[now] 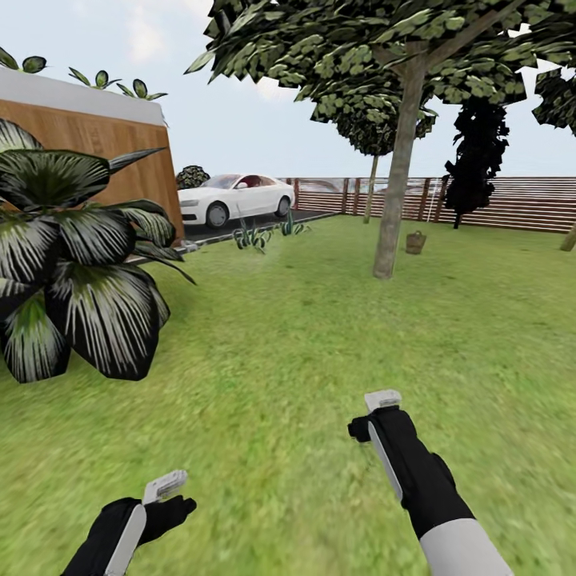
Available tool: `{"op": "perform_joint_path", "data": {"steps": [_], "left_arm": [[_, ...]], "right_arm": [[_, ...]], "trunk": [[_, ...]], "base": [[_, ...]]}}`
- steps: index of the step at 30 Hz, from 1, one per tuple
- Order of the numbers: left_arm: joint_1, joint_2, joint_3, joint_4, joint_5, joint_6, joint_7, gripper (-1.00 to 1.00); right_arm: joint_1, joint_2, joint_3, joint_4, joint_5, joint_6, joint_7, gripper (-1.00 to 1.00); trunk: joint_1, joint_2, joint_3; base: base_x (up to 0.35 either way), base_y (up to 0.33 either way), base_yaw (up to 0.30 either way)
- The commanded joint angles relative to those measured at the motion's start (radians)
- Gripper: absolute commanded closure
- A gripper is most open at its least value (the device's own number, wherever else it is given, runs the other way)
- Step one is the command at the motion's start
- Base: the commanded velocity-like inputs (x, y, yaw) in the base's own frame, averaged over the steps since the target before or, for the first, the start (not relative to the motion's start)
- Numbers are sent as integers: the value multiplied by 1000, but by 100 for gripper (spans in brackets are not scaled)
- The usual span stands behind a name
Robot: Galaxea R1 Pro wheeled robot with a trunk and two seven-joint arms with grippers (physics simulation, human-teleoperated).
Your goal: Take the three Easter eggs out of the wicker basket on the lawn in the garden, then place them on the lawn next to a single tree (choose any tree) so that all three eggs are next to the same tree and none are left in the basket.
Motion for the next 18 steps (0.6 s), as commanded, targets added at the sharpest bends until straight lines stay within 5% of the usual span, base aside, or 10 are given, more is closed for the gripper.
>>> {"op": "perform_joint_path", "data": {"steps": [1, 6, 11, 14, 18], "left_arm": [[0, 0, 0, -13, 10, 5, 10, -100], [0, -3, -3, -29, 10, 5, 11, -100], [-1, -9, -14, -25, -6, 6, 9, -100], [0, -11, -63, -16, -11, 5, 11, -100], [0, -4, -71, 0, -9, 5, 11, -100]], "right_arm": [[0, -2, 0, 21, 10, 7, 3, -100], [-1, -56, -7, 84, 6, -3, 3, -100], [-1, -69, -11, 87, 5, -3, 4, -100], [-1, -71, -53, 87, 5, -1, 5, -100], [-1, -76, -98, 85, 6, 1, 5, -100]], "trunk": [[1, -1, -1], [1, -1, -1], [1, -1, -1], [1, -1, 0], [1, -1, 1]], "base": [[338, -129, 0], [336, -144, -3], [317, -189, -161], [298, -216, -280], [285, -221, -294]]}}
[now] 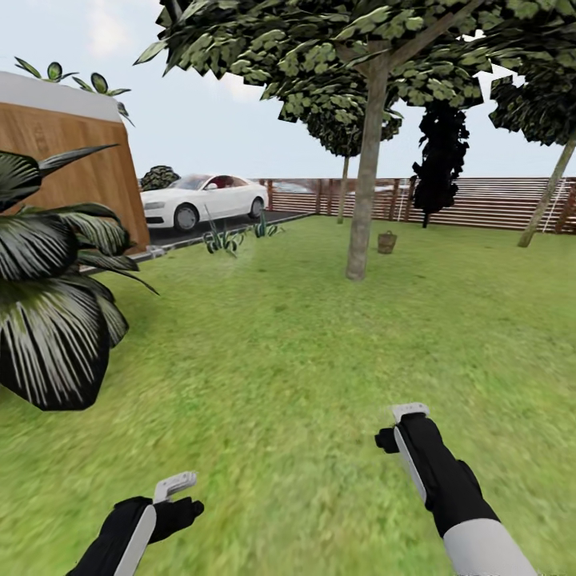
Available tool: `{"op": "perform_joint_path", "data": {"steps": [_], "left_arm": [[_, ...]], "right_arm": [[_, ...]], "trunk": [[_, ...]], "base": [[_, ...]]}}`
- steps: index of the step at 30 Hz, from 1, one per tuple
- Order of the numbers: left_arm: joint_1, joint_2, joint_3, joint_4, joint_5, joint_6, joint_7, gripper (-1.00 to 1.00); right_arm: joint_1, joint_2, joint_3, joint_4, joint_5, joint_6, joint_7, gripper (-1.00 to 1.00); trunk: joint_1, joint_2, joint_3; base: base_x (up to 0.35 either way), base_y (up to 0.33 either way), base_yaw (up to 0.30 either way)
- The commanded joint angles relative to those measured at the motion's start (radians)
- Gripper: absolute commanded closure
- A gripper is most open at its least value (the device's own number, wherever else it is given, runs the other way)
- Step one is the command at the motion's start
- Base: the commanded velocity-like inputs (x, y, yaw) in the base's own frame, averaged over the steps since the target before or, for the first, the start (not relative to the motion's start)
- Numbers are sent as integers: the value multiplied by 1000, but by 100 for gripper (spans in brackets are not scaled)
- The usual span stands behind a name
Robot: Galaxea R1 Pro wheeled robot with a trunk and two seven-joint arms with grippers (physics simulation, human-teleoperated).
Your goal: Take the three Easter eggs out of the wicker basket on the lawn in the garden, then place them on the lawn next to a single tree (choose any tree) so that all three eggs are next to the same tree and none are left in the basket.
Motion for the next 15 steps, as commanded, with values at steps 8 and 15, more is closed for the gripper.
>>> {"op": "perform_joint_path", "data": {"steps": [8, 15], "left_arm": [[0, 15, 2, 14, 12, 5, 9, -100], [0, 13, -1, 18, 10, 5, 11, -100]], "right_arm": [[-1, -13, -37, -1, 9, 6, 4, -100], [-1, -73, -107, -16, 8, 4, 6, -100]], "trunk": [[1, -1, 3], [1, -1, 11]], "base": [[275, -222, -294], [272, -222, -252]]}}
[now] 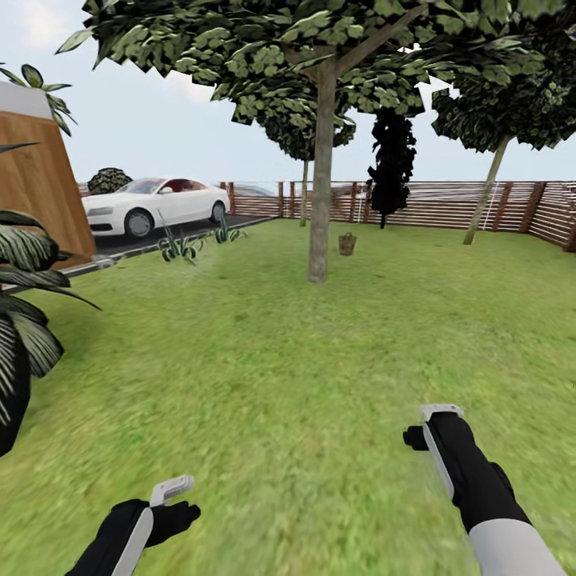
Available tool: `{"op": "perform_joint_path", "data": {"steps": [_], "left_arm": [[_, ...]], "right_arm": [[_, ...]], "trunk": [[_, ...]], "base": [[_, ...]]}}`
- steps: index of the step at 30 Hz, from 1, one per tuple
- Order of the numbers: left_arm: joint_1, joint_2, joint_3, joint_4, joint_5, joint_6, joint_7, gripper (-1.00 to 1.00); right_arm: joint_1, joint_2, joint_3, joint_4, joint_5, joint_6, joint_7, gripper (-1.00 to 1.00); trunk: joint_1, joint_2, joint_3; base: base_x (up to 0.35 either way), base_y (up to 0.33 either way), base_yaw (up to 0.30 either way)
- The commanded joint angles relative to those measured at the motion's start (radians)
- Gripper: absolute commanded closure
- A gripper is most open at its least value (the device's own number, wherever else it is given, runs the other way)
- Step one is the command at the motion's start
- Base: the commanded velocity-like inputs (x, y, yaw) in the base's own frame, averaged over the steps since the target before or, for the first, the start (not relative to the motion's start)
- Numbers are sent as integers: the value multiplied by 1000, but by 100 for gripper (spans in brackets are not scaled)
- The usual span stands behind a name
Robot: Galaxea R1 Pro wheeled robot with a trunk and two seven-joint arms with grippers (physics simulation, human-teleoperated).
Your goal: Take the three Easter eggs out of the wicker basket on the lawn in the garden, then place them on the lawn next to a single tree (choose any tree) so that all three eggs are next to the same tree and none are left in the basket.
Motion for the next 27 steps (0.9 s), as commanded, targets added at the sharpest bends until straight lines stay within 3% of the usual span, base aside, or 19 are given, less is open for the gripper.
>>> {"op": "perform_joint_path", "data": {"steps": [1, 27], "left_arm": [[0, 0, -1, -2, 10, 5, 10, -100], [0, -6, -5, -1, 10, 5, 10, -100]], "right_arm": [[-1, 0, 0, -4, 8, 5, 5, -100], [-1, 7, 6, -17, 11, 13, 5, -100]], "trunk": [[0, -1, 0], [0, -1, 2]], "base": [[272, -222, -242], [272, -222, -29]]}}
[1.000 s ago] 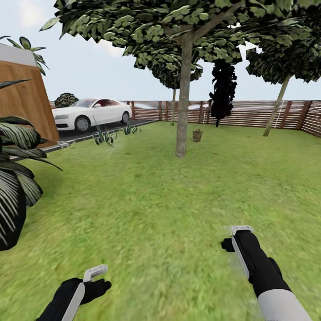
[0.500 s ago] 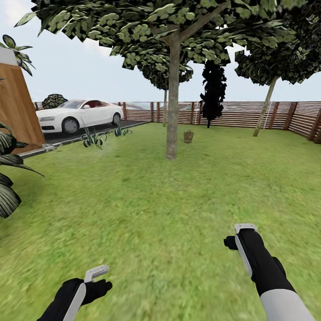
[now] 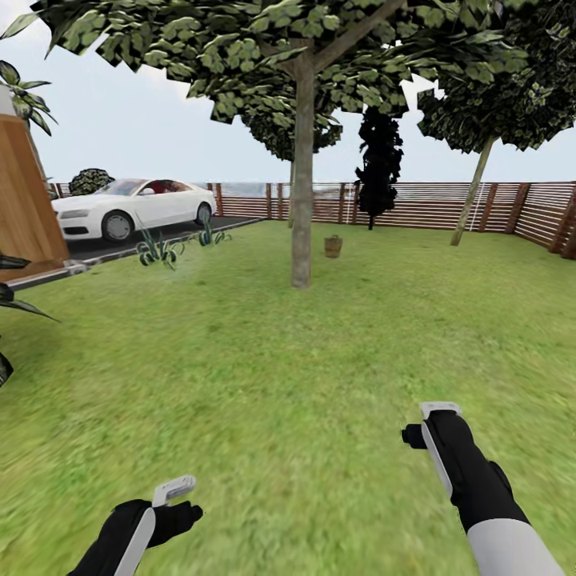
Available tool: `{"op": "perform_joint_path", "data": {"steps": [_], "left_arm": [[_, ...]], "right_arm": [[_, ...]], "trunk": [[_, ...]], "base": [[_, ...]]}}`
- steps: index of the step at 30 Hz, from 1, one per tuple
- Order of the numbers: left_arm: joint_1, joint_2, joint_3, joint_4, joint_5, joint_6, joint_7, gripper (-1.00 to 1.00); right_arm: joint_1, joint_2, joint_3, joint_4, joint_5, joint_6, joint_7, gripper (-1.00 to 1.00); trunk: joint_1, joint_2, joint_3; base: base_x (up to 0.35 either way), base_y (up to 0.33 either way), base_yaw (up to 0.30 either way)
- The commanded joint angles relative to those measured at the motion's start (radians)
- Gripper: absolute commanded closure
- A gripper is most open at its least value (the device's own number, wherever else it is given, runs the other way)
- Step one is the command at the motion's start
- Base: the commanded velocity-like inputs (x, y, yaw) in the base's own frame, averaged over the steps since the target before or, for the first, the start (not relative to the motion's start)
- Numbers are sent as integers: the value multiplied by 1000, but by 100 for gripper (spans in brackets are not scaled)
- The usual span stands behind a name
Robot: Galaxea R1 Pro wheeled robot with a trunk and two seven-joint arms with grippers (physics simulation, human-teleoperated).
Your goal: Take the three Easter eggs out of the wicker basket on the lawn in the garden, then place them on the lawn next to a single tree (choose any tree) so that all three eggs are next to the same tree and none are left in the basket.
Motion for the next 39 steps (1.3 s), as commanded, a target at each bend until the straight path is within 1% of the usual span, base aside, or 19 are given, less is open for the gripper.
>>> {"op": "perform_joint_path", "data": {"steps": [1, 7, 9, 11, 12, 15, 16, 18, 19, 20, 21, 22, 23, 24, 25, 28, 29, 31, 39], "left_arm": [[0, 0, 0, -1, 11, 5, 10, -100], [0, -1, 0, 0, 11, 4, 10, -100], [0, -1, 0, 0, 11, 4, 10, -100], [0, -2, -1, 3, 11, 4, 10, -100], [0, -3, -2, 18, 12, 3, 10, -100], [0, -4, -4, 49, 13, 3, 10, -100], [0, -5, -3, 56, 13, 3, 10, -100], [0, -4, -3, 59, 13, 3, 10, -100], [0, -4, -3, 60, 13, 3, 10, -100], [0, -4, -3, 60, 13, 3, 10, -100], [0, -3, -3, 60, 12, 3, 10, -100], [0, -3, -3, 61, 12, 3, 10, -100], [0, -3, -3, 60, 12, 3, 9, -100], [0, -4, -3, 60, 12, 3, 9, -100], [-1, -5, -4, 60, 12, 3, 9, -100], [0, -7, -7, 62, 11, 3, 9, -100], [0, -9, -7, 62, 11, 3, 9, -100], [0, -10, -7, 62, 11, 3, 9, -100], [-1, -23, -9, 64, 11, 2, 9, -100]], "right_arm": [[-1, 0, 1, 0, 9, 5, 5, -100], [-1, 1, 3, 3, 10, 5, 5, -100], [-1, 4, 13, 8, 10, 3, 5, -100], [-1, 9, 37, 25, 10, -1, 6, -100], [-1, 17, 71, 54, 10, -5, 6, -100], [-1, 30, 131, 96, 8, -22, 7, -100], [-1, 52, 153, 106, 2, -28, 12, -100], [0, 75, 165, 112, -7, -29, 18, -100], [0, 82, 168, 120, -9, -30, 20, -100], [0, 83, 170, 153, -9, -33, 21, -100], [0, 82, 171, 205, -7, -40, 21, -100], [0, 78, 168, 253, -5, -49, 23, -100], [1, 53, 164, 272, -8, -57, 32, -100], [1, 28, 165, 257, -11, -60, 44, -100], [1, 0, 167, 225, -20, -61, 76, -100], [1, -26, 167, 189, -33, -60, 140, -100], [1, -32, 165, 181, -35, -60, 150, -100], [1, -36, 164, 176, -33, -60, 155, -100], [1, -32, 166, 174, -25, -60, 155, -100]], "trunk": [[0, -1, -1], [0, -1, 0], [0, -1, 0], [0, -1, 0], [0, -1, 0], [0, -1, 0], [0, -1, 0], [0, -1, 0], [0, -1, 0], [0, -1, 0], [0, -1, 1], [0, -1, 1], [0, -1, 1], [0, -1, 2], [0, -1, 2], [0, -1, 2], [0, -1, 2], [0, -1, 2], [0, -1, 2]], "base": [[280, -216, -225], [291, -209, -188], [295, -207, -31], [296, -207, -14], [296, -207, -6], [297, -207, -3], [298, -206, -8], [299, -206, -88], [303, -202, -185], [305, -198, -224], [307, -194, -249], [308, -192, -264], [309, -189, -267], [309, -189, -266], [310, -188, -264], [310, -188, -264], [310, -187, -212], [310, -187, -116], [310, -187, -15]]}}
